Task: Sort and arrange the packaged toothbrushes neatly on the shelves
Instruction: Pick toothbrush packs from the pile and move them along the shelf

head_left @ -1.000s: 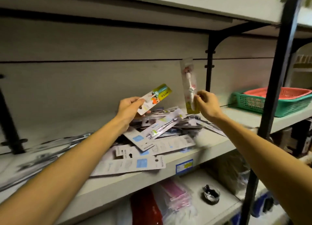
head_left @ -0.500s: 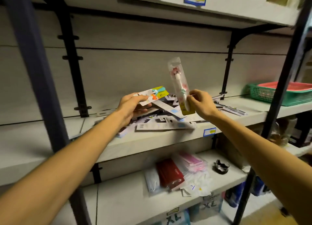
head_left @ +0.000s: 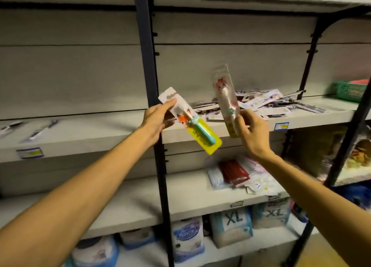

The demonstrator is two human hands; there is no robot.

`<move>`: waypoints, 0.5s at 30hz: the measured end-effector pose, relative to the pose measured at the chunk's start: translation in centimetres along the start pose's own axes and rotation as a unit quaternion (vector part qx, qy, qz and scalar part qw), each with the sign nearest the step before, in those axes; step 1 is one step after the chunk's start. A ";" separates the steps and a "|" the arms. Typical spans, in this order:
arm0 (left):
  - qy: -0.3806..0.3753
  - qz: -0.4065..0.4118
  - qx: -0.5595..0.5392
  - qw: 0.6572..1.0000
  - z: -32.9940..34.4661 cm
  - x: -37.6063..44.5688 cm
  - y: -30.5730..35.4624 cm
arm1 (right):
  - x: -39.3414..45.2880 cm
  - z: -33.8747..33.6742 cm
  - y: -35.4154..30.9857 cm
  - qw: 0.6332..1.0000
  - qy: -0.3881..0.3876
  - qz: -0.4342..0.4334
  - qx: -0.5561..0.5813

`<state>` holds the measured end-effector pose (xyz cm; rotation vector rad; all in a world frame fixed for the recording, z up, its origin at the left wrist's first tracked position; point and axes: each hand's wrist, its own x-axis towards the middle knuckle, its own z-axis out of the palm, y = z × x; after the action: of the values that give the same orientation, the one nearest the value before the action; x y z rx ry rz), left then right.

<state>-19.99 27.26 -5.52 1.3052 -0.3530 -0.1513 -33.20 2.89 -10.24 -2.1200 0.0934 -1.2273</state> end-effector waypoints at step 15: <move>0.140 -0.006 0.046 0.989 -20.5 -4.8 7.4 | -3.9 17.0 -20.1 0.970 -0.193 -0.067 0.134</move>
<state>-18.24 49.44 -3.66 1.3980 -0.1121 0.0393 -27.15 28.58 -6.94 -2.1062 -0.3729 -0.8248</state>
